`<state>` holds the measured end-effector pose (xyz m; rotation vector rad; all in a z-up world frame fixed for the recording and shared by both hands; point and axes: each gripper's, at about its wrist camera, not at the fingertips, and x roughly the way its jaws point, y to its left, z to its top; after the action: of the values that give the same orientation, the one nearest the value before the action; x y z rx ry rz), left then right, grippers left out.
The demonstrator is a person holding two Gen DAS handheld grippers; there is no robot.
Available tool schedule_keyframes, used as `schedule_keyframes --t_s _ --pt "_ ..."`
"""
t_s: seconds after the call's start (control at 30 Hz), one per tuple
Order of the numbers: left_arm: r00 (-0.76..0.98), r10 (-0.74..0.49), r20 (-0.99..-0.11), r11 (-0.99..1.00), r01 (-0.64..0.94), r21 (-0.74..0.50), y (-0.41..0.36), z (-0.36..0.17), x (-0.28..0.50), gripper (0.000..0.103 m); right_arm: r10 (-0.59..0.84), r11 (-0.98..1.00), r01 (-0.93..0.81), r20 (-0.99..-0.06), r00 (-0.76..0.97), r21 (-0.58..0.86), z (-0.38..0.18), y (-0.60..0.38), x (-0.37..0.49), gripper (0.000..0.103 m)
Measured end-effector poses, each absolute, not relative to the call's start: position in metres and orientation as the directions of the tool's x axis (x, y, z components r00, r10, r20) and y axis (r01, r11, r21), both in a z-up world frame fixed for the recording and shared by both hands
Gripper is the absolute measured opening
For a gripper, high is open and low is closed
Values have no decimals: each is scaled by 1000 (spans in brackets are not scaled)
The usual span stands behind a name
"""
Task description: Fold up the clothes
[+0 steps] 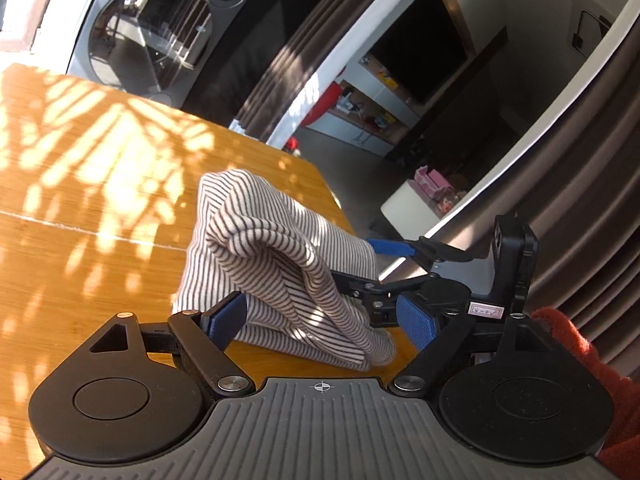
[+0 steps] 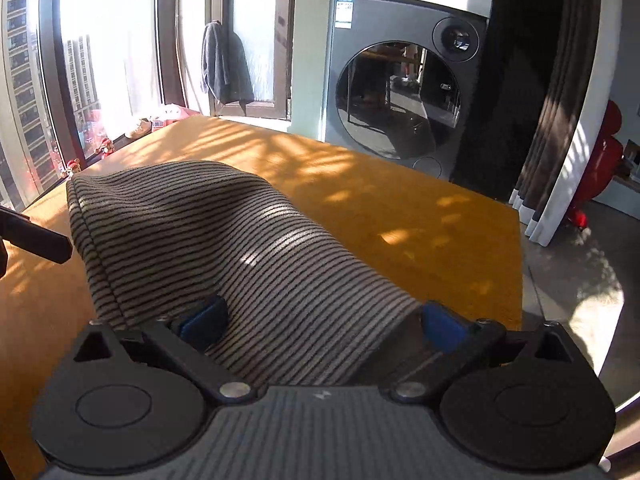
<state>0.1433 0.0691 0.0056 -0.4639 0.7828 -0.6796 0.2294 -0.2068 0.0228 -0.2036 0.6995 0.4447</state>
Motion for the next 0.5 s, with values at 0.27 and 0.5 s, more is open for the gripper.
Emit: schedule_keyframes --t_s 0.27,0.5 --pt "595 -565 -571 818 313 -482 77 -18 183 60 428 822 -569 -658 620 -2 21 -191 181 103" --pt "679 -417 -604 899 210 -385 114 -8 214 71 547 753 -657 -571 612 18 46 -174 177 103"
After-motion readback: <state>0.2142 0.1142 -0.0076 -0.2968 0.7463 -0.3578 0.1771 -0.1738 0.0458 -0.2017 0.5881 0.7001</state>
